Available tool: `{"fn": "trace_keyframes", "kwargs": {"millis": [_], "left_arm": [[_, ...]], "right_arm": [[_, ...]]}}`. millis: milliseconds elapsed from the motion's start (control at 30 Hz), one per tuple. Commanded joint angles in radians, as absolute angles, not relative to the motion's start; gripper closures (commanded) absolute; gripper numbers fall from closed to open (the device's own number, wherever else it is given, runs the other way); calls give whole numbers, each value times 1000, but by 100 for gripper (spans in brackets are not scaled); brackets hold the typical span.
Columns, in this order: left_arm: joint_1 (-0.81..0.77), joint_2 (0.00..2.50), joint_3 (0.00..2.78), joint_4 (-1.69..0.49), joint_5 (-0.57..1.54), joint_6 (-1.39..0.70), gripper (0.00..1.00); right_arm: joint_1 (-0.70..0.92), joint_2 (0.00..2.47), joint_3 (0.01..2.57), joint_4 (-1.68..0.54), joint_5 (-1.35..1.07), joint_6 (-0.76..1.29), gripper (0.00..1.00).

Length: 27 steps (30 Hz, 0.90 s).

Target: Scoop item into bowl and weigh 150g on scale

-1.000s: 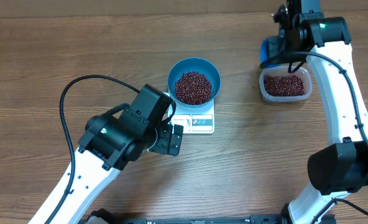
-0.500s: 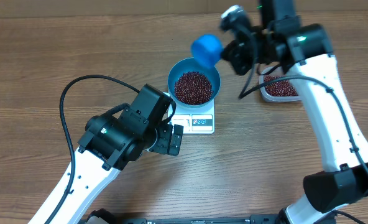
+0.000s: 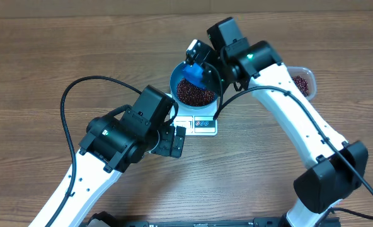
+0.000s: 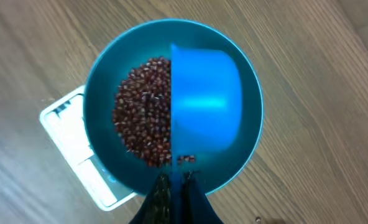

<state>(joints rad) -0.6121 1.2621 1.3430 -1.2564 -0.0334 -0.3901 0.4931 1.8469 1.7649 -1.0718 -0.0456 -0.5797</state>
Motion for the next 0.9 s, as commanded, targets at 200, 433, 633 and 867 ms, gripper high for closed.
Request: {"fn": "trace_keyframes", "kwargs": {"millis": [200, 433, 633, 867], "left_arm": [[-616, 1256, 1343, -1256, -33, -397, 0], [-616, 1256, 1343, -1256, -33, -397, 0], [-616, 1256, 1343, -1256, -32, -397, 1], [-616, 1256, 1343, -1256, -32, -397, 1]], "right_arm": [[541, 1856, 1686, -941, 105, -585, 96], [544, 1856, 1663, -933, 105, -585, 96], [549, 1857, 1641, -953, 104, -585, 96], [591, 1857, 1641, -975, 104, -584, 96]]}}
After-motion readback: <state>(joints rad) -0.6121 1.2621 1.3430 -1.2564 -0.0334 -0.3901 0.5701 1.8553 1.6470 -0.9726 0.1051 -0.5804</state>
